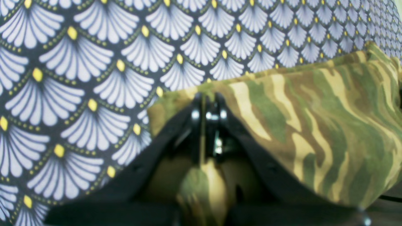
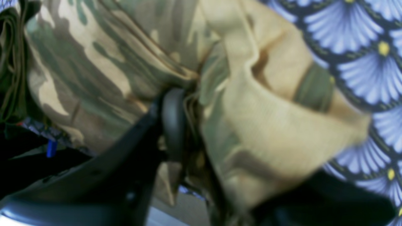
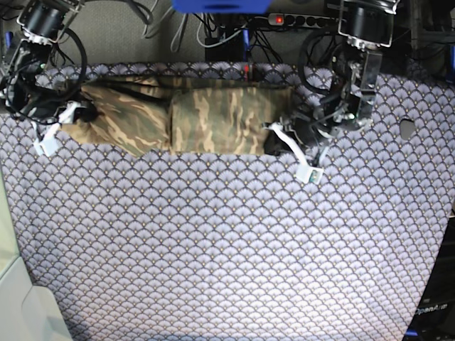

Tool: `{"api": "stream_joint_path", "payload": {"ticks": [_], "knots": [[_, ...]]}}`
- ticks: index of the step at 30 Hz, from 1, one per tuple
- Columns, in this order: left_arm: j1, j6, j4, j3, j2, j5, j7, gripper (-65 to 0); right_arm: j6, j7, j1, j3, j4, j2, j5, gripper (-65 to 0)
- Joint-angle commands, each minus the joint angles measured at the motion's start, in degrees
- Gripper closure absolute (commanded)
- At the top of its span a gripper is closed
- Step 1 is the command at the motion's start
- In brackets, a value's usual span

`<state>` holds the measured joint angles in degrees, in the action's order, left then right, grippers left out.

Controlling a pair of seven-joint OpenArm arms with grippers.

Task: Fold the T-shirt properly
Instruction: 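Grasp the strip end near the right gripper with the right gripper, then fold the strip end with the right gripper over toward the left gripper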

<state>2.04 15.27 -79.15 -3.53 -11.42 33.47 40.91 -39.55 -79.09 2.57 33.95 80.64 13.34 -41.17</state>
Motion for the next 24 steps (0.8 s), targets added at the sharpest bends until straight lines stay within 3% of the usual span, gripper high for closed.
{"api": "stream_joint_path", "payload": {"ticks": [1, 6, 13, 19, 24], "knots": [[0.3, -1.2, -1.6, 0.2, -0.7, -1.9, 2.0, -0.3, -0.4, -0.9, -0.3, -0.2, 0.6, 0.3, -0.6, -10.2], [0.5, -1.2, -8.0, 0.2, -0.7, -1.8, 2.2, -0.3, -0.4, -0.9, -0.8, -0.2, 0.7, 0.7, -0.6, -0.2], [0.5, -1.2, -11.8, 0.2, -0.6, -1.7, 2.2, -0.3, -0.4, -0.9, -0.9, -0.1, 7.3, 0.2, -0.6, 0.0], [0.5, -1.2, -15.0, 0.3, -0.8, -1.7, 2.3, -0.3, -0.4, -0.9, -0.6, -0.4, 16.3, -3.1, -0.5, 0.0], [2.1, -1.2, -15.1, 0.6, -3.1, -1.7, 2.3, -0.3, -0.4, -0.9, -0.6, -3.5, 21.1, -4.9, -0.5, 0.0]]}}
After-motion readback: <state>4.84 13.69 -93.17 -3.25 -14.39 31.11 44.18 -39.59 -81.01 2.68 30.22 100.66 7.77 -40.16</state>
